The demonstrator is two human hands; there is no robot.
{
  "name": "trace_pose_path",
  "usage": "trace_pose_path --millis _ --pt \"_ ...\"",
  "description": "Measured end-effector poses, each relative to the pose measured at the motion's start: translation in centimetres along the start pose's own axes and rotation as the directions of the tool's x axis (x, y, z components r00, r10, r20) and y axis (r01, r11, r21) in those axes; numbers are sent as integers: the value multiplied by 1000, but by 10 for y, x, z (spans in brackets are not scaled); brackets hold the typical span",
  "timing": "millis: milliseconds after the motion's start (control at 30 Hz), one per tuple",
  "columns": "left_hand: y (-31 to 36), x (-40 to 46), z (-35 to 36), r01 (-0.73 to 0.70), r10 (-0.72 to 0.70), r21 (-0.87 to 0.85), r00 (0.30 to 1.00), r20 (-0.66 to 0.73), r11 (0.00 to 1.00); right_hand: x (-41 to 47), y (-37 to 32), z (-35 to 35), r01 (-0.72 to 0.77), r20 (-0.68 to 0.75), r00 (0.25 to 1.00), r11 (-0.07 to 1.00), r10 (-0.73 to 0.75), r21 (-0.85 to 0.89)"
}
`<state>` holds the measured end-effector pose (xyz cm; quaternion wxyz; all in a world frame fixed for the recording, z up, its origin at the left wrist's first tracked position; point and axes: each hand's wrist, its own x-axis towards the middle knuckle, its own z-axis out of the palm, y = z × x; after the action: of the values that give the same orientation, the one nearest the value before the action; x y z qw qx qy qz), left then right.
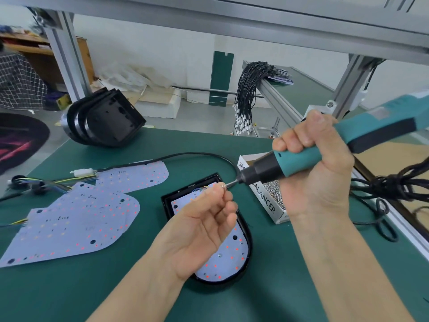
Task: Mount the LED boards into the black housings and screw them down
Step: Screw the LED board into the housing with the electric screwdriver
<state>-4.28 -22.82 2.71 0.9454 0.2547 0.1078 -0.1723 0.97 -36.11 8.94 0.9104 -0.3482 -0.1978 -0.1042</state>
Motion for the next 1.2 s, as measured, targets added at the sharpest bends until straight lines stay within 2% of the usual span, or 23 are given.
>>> trace_pose_path --millis 200,467,567,667,733,900,1200 --pt "-3 0 -1 -9 8 -10 1000 -22 1000 -2 2 -2 15 -9 1000 1000 -14 5" --pt "-11 8 -2 -141 140 -7 982 -124 990 -5 8 -5 64 -51 997 997 -66 -40" --pt "-12 9 -3 -248 264 138 958 -113 959 -4 9 -7 46 -66 997 998 -48 -37" --pt "-13 11 -5 -405 460 352 884 -86 844 -3 11 -8 51 -115 992 998 -56 -46" --pt "-15 13 -5 -445 520 405 849 -95 799 -4 14 -8 58 -166 984 997 -66 -56" --pt "-11 13 -6 -342 381 270 919 -105 900 -8 19 -11 71 -183 980 997 -71 -8" --pt "-13 18 -7 -352 398 286 910 -120 891 -8 21 -13 108 -102 988 993 -113 -55"
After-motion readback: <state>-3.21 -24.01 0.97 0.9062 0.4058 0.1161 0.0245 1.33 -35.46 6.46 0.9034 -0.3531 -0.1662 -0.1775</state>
